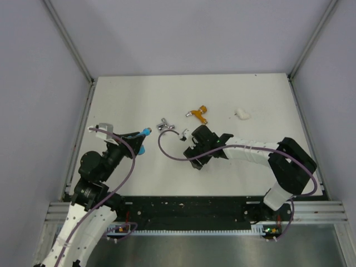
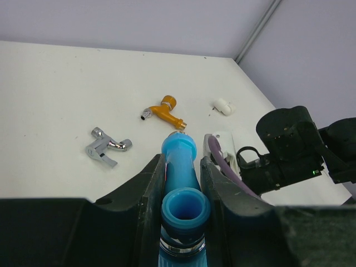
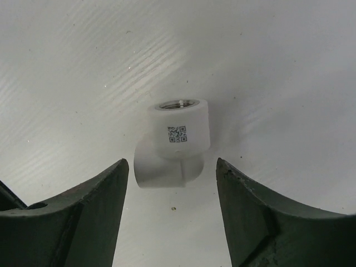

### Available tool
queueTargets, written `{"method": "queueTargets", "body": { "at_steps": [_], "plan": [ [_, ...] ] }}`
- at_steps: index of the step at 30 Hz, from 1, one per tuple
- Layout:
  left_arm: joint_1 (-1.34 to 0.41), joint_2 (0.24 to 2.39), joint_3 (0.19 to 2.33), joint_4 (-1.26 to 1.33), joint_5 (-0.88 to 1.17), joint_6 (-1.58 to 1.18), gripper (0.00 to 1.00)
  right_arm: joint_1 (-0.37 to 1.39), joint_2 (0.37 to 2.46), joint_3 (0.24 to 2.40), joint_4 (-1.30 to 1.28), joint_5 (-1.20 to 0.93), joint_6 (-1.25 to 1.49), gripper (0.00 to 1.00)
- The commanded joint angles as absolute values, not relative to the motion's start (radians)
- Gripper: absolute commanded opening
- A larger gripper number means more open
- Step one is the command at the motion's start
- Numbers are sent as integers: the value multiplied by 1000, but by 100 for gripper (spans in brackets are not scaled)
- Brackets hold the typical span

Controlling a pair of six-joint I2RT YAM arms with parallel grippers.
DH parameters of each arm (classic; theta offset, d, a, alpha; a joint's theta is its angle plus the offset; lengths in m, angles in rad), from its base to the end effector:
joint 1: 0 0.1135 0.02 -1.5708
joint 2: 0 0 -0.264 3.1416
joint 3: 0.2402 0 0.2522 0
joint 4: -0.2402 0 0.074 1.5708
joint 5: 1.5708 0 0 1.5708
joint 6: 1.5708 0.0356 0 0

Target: Install the water faucets

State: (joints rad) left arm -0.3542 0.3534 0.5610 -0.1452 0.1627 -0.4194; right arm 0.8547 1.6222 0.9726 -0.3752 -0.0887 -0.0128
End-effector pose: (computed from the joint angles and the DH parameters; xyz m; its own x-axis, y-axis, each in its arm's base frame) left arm 0.0998 -0.0431 0.3209 -0.1477 -0.3738 -0.9157 0.4749 0.7853 -0.3972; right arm 0.2088 0.2448 0.1832 -0.5510 -0.6526 -0.5202 -0.7887 0.6109 0.0690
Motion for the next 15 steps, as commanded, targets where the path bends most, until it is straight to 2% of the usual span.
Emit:
{"method": "queueTargets", "body": {
  "at_steps": [1, 15],
  "plan": [
    [-351, 347, 571, -118, 150, -410, 0, 861, 1560, 891, -224, -169, -166, 63],
    [-351, 365, 577, -113, 163, -416, 0, 861, 1591, 824, -118, -134, -212, 57]
  ]
}}
